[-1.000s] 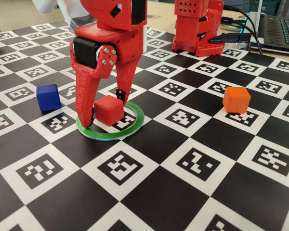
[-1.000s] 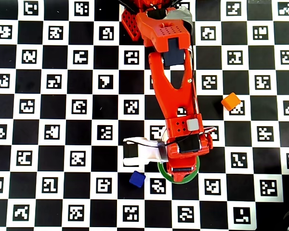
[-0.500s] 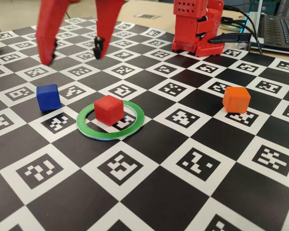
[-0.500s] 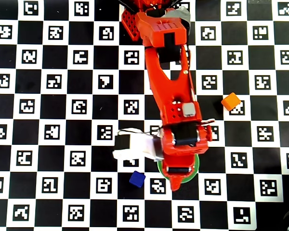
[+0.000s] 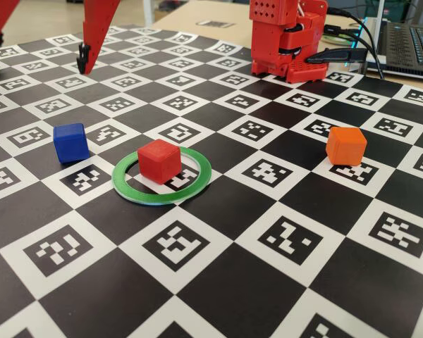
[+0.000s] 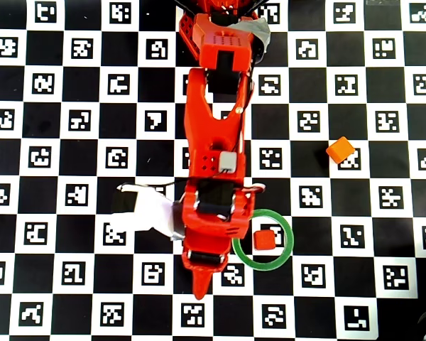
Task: Grab the red cube then put it in the green circle then put the blue cube on top and finally the orange cube on top
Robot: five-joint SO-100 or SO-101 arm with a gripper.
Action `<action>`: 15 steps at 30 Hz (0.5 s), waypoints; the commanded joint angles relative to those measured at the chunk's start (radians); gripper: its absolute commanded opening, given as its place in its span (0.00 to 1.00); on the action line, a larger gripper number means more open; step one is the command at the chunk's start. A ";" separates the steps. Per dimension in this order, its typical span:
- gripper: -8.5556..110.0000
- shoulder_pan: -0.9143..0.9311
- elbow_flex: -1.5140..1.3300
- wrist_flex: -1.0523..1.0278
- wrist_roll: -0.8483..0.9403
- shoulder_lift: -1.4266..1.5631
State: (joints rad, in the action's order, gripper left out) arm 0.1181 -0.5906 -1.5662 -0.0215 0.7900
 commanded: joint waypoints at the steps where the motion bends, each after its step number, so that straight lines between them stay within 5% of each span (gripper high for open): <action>1: 0.47 0.005 0.074 0.021 -0.002 -0.014; 15: 0.47 -0.011 0.114 0.086 -0.017 -0.143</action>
State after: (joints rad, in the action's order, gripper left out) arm 0.1181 -0.5829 -1.4895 -0.0322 0.5983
